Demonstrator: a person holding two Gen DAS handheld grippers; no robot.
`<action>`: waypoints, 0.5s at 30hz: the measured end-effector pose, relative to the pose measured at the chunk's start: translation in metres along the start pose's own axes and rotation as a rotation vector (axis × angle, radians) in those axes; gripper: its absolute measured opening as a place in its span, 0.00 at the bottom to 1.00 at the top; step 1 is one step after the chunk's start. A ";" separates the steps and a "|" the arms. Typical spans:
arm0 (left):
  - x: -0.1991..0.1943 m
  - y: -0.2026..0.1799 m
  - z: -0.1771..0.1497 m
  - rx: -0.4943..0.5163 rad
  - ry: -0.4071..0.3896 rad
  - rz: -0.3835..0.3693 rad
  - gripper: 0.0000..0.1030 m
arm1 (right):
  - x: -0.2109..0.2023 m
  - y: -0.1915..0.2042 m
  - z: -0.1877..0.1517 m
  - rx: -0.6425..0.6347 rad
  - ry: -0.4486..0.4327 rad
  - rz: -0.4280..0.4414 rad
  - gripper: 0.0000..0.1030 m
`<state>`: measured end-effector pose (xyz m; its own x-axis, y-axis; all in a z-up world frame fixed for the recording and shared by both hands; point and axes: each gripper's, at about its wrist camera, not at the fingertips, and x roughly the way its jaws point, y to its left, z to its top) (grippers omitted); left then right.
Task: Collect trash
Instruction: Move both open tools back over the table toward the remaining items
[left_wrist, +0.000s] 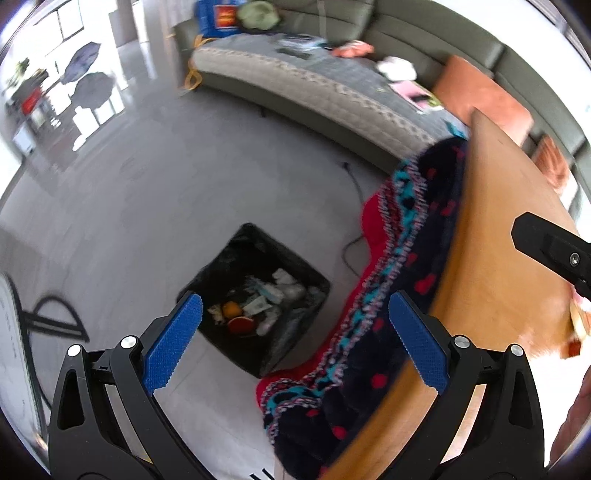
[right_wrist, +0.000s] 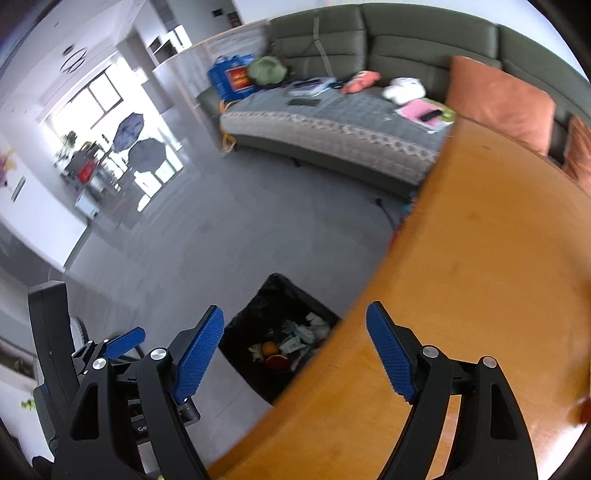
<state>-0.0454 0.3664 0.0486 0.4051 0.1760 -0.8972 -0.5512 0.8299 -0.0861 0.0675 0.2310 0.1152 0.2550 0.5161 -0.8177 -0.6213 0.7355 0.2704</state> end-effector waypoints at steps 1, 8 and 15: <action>-0.001 -0.008 0.000 0.014 0.000 -0.007 0.95 | -0.007 -0.011 -0.003 0.016 -0.008 -0.010 0.78; -0.006 -0.094 -0.007 0.164 0.002 -0.079 0.95 | -0.049 -0.081 -0.024 0.118 -0.053 -0.081 0.78; -0.010 -0.180 -0.023 0.325 0.015 -0.141 0.95 | -0.088 -0.156 -0.053 0.236 -0.094 -0.148 0.78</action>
<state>0.0334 0.2033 0.0632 0.4486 0.0420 -0.8927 -0.2289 0.9710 -0.0693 0.1022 0.0475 0.1183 0.4049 0.4256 -0.8093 -0.3857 0.8820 0.2709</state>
